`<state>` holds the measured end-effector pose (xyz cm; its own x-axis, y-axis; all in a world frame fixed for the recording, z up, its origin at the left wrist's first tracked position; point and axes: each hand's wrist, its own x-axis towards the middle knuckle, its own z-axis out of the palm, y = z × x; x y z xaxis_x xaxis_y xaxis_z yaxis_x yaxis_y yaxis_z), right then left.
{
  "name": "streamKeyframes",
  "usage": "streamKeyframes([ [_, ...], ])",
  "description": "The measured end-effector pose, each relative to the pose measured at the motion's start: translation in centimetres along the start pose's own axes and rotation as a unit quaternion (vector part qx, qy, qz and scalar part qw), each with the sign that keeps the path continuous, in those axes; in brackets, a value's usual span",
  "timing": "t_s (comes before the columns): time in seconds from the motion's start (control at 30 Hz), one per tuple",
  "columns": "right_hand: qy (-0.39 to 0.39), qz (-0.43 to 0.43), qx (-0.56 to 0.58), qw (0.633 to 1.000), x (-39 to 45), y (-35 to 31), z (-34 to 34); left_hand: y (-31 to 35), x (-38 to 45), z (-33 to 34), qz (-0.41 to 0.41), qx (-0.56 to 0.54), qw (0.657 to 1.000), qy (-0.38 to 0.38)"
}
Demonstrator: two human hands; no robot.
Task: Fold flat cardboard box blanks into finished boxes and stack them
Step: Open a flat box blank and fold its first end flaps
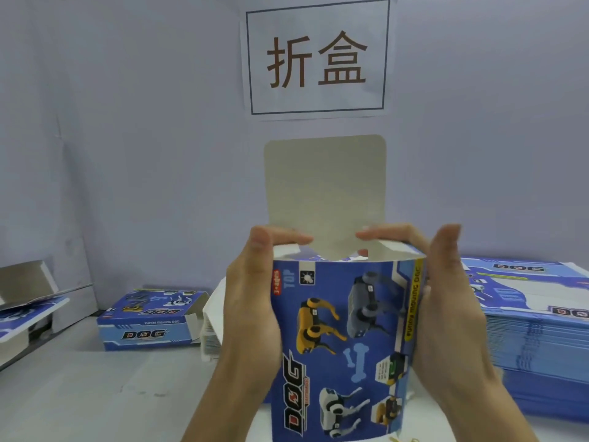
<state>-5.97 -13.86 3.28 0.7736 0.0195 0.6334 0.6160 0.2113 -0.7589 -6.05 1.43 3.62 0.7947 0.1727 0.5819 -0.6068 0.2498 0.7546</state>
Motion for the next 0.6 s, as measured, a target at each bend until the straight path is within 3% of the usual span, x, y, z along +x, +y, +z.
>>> streamKeyframes([
  [0.13,0.072,0.016,-0.057,0.996,0.4,-0.5,0.4,0.2,0.0,0.1,0.001,0.030,0.999,-0.043],
  [0.23,0.084,0.042,-0.002,0.996,0.2,-0.8,0.6,0.4,0.1,0.0,-0.009,-0.017,0.998,-0.055],
  [0.37,0.047,0.053,-0.024,0.997,0.5,-1.5,1.1,0.7,0.5,-0.1,-0.003,-0.049,0.998,-0.028],
  [0.47,-0.035,0.052,-0.094,0.994,0.6,-1.4,-0.1,1.0,0.3,-0.1,0.032,-0.040,0.998,-0.027],
  [0.6,-0.079,0.064,-0.060,0.993,1.6,-2.9,0.4,1.0,0.0,-0.4,0.019,-0.101,0.994,-0.032],
])
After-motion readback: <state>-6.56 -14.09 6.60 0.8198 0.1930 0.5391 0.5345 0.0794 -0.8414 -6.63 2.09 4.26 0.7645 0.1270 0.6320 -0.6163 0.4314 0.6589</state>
